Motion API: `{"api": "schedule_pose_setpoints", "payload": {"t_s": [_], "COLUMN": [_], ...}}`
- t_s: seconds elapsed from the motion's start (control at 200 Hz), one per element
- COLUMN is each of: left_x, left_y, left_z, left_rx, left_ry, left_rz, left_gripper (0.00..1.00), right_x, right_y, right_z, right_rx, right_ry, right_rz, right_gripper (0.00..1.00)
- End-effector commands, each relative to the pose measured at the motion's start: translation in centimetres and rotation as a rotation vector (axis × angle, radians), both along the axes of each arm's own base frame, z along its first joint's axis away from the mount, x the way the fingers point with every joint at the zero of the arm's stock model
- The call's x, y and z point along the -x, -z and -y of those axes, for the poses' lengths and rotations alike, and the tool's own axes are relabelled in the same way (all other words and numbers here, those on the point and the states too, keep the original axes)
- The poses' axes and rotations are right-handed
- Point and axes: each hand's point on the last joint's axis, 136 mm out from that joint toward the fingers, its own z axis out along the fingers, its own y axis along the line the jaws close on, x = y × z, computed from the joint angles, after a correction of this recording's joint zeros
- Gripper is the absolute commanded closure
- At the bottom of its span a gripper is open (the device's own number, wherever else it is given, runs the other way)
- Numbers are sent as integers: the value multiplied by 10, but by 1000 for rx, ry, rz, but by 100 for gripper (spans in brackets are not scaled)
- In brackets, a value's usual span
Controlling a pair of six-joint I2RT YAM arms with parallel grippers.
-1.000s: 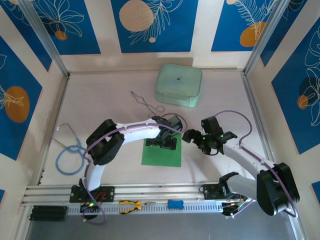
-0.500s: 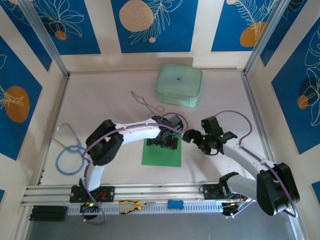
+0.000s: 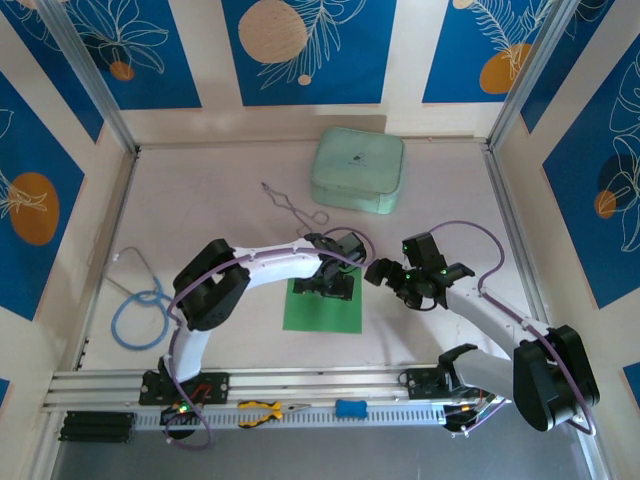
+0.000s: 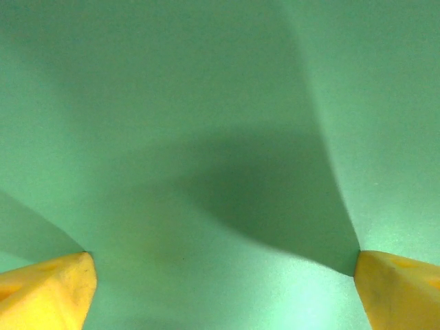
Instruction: Fold a paper plane with a square sheet of paper (pick it up from the middle)
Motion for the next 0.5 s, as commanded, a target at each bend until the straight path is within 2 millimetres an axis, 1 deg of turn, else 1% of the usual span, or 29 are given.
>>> {"api": "schedule_pose_setpoints", "payload": {"t_s": [0.0, 0.115, 0.265, 0.36, 0.43, 0.495], "left_x": [13, 11, 7, 4, 3, 2], "left_y": [21, 18, 7, 0, -5, -9], "left_z": [-11, -9, -3, 0, 5, 8], "left_rx": [-51, -38, 11, 47, 82, 112], "left_ry": [-3, 2, 21, 34, 50, 62], "left_rz": [-48, -37, -1, 31, 51, 64], "left_gripper": [5, 9, 14, 23, 32, 35], "right_x": [0, 0, -1, -4, -6, -7], "right_y": [-5, -5, -8, -15, -20, -23], "right_z": [1, 2, 1, -3, -4, -4], "right_rx": [-2, 0, -5, -26, -40, -50], "right_ry": [12, 13, 10, 1, 6, 17], "right_rz": [-2, -1, 6, 39, 67, 89], "right_gripper": [6, 6, 6, 6, 6, 6]}}
